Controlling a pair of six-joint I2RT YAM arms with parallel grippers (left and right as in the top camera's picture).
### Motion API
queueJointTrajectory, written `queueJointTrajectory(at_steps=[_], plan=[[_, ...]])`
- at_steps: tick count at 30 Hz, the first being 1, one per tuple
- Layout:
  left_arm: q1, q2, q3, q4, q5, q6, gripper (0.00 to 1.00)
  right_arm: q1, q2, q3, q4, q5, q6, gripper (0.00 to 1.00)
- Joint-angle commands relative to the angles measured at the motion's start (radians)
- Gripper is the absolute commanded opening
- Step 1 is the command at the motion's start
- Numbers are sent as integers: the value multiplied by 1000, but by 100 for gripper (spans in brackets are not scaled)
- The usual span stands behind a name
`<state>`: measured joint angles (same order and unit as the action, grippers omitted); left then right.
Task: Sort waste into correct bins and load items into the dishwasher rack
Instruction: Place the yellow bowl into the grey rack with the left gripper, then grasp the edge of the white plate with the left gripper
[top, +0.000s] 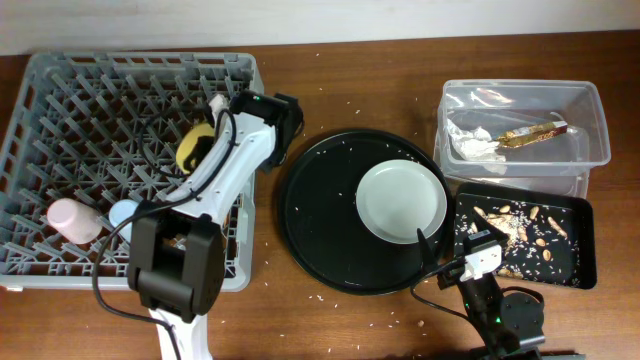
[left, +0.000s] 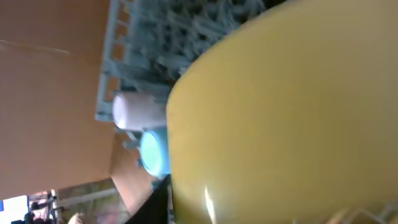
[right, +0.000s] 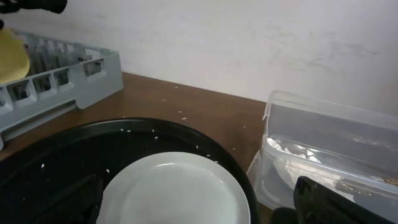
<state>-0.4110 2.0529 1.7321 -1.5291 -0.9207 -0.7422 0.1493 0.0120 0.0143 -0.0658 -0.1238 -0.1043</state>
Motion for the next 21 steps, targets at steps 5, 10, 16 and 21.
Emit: queueJointTrajectory(at_steps=[5,10,16,21], plan=[[-11,-36,185,-157,219,3,66,-5,-6,-9,2,-3,8,98],[-65,-45,284,-137,533,238,68,-5,-6,-9,2,-3,8,98],[-194,-43,279,65,866,439,70,-5,-6,-9,2,-3,8,98],[-309,-4,138,291,943,532,60,-5,-6,-9,2,-3,8,98]])
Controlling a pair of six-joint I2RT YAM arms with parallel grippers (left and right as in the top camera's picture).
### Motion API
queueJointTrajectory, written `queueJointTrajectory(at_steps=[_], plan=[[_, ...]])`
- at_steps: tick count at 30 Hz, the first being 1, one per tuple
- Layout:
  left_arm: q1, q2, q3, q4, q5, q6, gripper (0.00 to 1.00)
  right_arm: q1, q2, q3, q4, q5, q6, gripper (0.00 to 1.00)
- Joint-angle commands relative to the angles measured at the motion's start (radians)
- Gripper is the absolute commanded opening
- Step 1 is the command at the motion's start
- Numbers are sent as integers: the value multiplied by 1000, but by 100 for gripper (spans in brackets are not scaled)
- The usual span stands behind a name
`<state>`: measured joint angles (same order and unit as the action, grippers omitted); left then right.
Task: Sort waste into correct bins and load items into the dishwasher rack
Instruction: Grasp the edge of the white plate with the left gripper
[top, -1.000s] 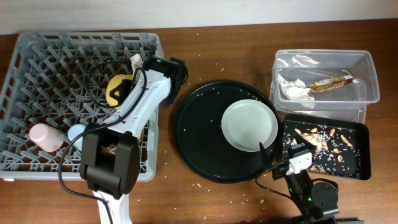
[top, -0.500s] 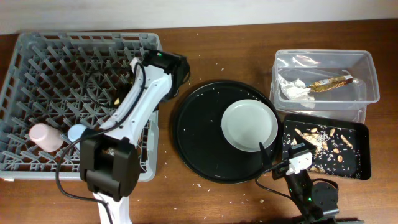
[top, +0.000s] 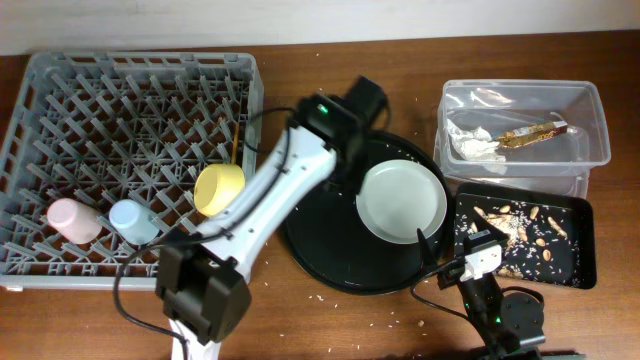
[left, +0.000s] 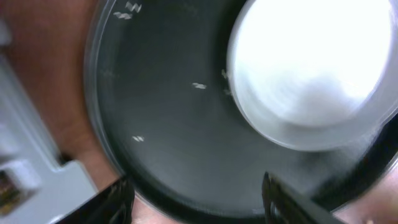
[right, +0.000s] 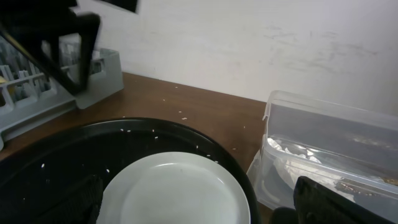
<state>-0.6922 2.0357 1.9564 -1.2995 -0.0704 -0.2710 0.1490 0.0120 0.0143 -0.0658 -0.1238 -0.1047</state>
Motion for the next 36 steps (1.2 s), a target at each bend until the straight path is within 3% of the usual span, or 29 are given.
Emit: queueJointTrajectory(at_steps=[1,3,4,8,10,11,12,16,22,23,24,26,32,34,36], plan=[[-32,31,-137,119,165,69,60,-5,-6,-9,2,-3,8,98],[-32,63,-235,235,409,162,57,-5,-6,-9,2,-3,8,98],[-32,90,-273,266,452,167,53,-5,-6,-9,2,-3,8,98],[-32,132,-286,288,316,153,50,-5,-6,-9,2,-3,8,98],[-32,159,-286,303,316,153,50,-5,-6,-9,2,-3,8,98],[-32,185,-286,304,321,151,42,-5,-6,-9,2,-3,8,98],[-32,192,-286,301,334,149,26,-5,-6,-9,2,-3,8,98],[8,181,-165,246,380,123,0,-5,-6,-9,2,-3,8,99],[131,148,19,135,415,123,1,-5,-6,-9,2,-3,8,98],[135,150,14,131,413,123,29,-5,-6,-9,2,-3,8,98],[135,151,-1,131,394,104,49,-5,-6,-9,2,-3,8,98],[130,157,-68,157,323,96,54,-5,-6,-9,2,-3,8,99],[75,158,-318,385,393,96,40,-5,-6,-9,2,-3,8,98],[46,158,-363,430,419,96,17,-5,-6,-9,2,-3,8,98],[40,158,-364,436,414,97,5,-5,-6,-9,2,-3,8,98]])
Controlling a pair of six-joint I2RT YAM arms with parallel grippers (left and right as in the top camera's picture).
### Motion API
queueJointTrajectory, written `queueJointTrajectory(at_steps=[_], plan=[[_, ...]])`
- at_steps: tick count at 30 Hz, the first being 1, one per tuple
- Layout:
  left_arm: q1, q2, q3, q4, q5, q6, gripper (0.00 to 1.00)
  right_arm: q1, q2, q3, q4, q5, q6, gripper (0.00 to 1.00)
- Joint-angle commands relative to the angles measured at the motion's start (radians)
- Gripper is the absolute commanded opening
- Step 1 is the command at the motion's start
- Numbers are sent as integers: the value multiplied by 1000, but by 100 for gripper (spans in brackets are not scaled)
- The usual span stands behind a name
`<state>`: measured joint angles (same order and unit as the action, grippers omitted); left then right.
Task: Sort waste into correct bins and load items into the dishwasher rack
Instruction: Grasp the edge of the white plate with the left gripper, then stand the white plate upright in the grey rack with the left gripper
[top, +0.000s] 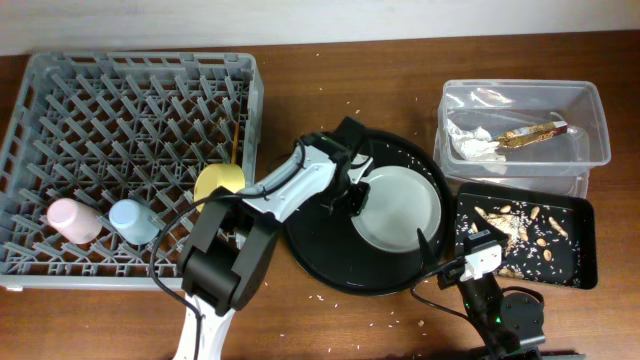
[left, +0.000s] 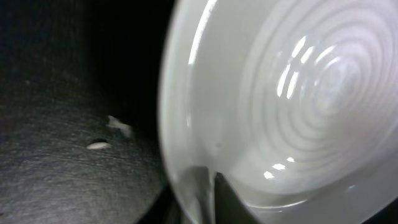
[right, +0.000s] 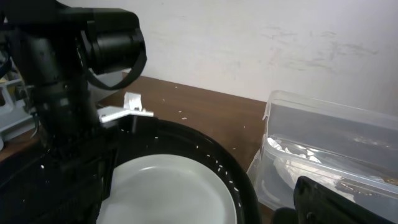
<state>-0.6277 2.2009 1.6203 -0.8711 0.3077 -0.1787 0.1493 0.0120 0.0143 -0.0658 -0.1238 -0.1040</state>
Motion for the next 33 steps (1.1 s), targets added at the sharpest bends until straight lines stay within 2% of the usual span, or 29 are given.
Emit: queueJointTrajectory(at_steps=[1,4,6,8,10,13,15,17,21,26,29,30,31,32,33], plan=[[-19,-8,-23,6,37,4,0,-5,-6,-9,2,-3,8,98],[51,-41,87,-98,35,5,0,-5,-6,-9,2,-3,8,98],[150,-110,215,-227,-26,5,0,-5,-6,-9,2,-3,8,98],[263,-190,355,-376,-235,5,0,-5,-6,-9,2,-3,8,98],[341,-256,431,-452,-467,5,0,-5,-6,-9,2,-3,8,98],[443,-332,439,-484,-915,5,0,-5,-6,-9,2,-3,8,98],[498,-325,439,-481,-1044,35,0,-5,-6,-9,2,-3,8,98],[533,-308,439,-459,-1058,79,0,-5,-6,-9,2,-3,8,98],[576,-245,438,-437,-1161,79,0,-5,-6,-9,2,-3,8,99],[580,-137,438,-440,-1162,64,0,-5,-6,-9,2,-3,8,98],[576,-135,438,-462,-1161,48,0,-5,-6,-9,2,-3,8,98],[571,-146,438,-482,-1161,33,3,-5,-6,-9,2,-3,8,98],[570,-162,438,-500,-1160,7,7,-5,-6,-9,2,-3,8,98],[569,-185,438,-519,-1138,-24,34,-5,-6,-9,2,-3,8,98],[569,-212,438,-531,-1053,-30,99,-5,-6,-9,2,-3,8,98]])
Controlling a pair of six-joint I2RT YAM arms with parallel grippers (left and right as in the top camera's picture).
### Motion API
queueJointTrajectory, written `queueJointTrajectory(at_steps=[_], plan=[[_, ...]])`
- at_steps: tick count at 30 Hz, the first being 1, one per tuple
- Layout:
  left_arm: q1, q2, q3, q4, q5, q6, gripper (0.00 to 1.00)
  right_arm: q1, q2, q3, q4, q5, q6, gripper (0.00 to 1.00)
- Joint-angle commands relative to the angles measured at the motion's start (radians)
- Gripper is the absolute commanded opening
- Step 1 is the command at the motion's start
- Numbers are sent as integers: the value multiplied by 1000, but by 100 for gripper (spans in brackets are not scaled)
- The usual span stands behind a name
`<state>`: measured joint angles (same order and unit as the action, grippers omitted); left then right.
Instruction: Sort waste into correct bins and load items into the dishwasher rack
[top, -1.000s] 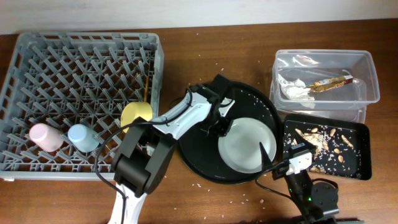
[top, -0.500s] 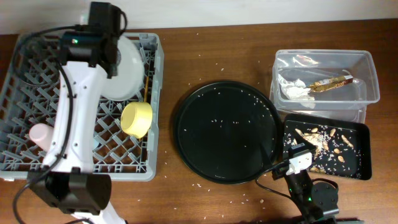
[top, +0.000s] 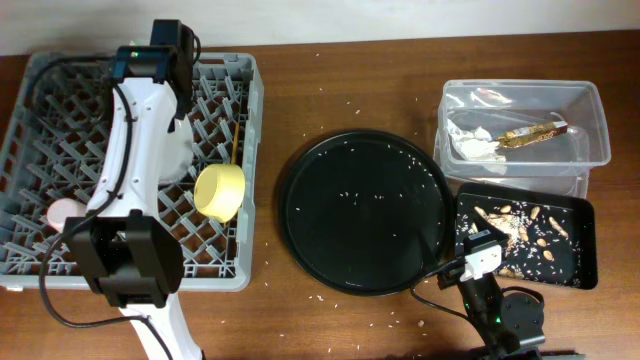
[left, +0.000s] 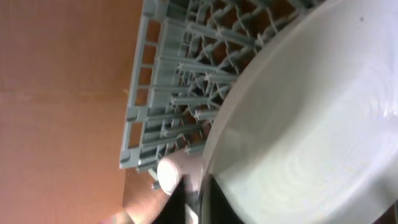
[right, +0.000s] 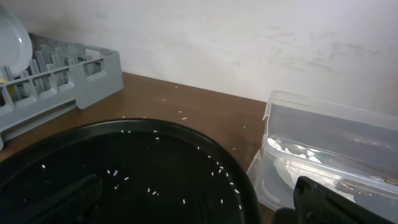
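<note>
My left gripper (left: 196, 198) is shut on the rim of a white plate (left: 311, 124). It holds the plate on edge over the left middle of the grey dishwasher rack (top: 60, 110); the plate (top: 172, 152) shows beside the arm overhead. A yellow cup (top: 221, 190) lies in the rack near its right side. A pink cup (left: 173, 175) sits by the rack's front left, partly hidden by the arm. The round black tray (top: 362, 210) holds only rice grains. My right gripper (right: 193, 208) stands open, low at the tray's near right edge.
A clear bin (top: 525, 135) with crumpled paper and a wrapper stands at the right. In front of it is a black rectangular tray (top: 525, 235) of food scraps. Rice grains are scattered on the brown table (top: 330, 90).
The white plate has left the black tray and is now held on edge over the rack by my left gripper. The tray now holds only grains. The right arm has not moved.
My left gripper first held the yellow cup over the rack. Then the cup lay in the rack and the gripper was open over the black tray by the plate. Then it was at the plate's rim, and now the plate is over the rack.
</note>
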<state>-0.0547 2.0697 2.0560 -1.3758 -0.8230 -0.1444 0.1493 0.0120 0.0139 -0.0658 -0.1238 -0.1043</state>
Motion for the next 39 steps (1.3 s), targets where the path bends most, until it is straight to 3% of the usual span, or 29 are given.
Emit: queueJointTrajectory(at_steps=[1,6,10,17,21,22,25,31,35,39], plan=[[-4,-110,2,-43,163,-64,99,-5,-6,-8,2,-3,8,99],[-4,-307,2,-130,484,-64,99,-5,-6,-8,2,-3,8,98],[-4,-526,2,-145,893,-64,99,-5,-6,-8,2,-3,8,98],[-4,-687,2,-249,886,-64,99,-5,-6,-8,2,-3,8,98],[-11,-755,-13,-184,723,-64,99,-5,-6,-8,2,-3,8,98],[-11,-803,-58,-108,683,-64,99,-5,-6,-8,2,-3,8,98],[-11,-1044,-387,256,642,-64,99,-5,-6,-8,2,-3,8,98],[-5,-1612,-1292,912,642,-64,99,-5,-6,-8,2,-2,8,98],[-4,-1906,-1707,1139,647,-65,99,-5,-6,-8,2,-3,8,98],[6,-2065,-1903,1182,653,-95,99,-5,-6,-8,2,-3,8,98]])
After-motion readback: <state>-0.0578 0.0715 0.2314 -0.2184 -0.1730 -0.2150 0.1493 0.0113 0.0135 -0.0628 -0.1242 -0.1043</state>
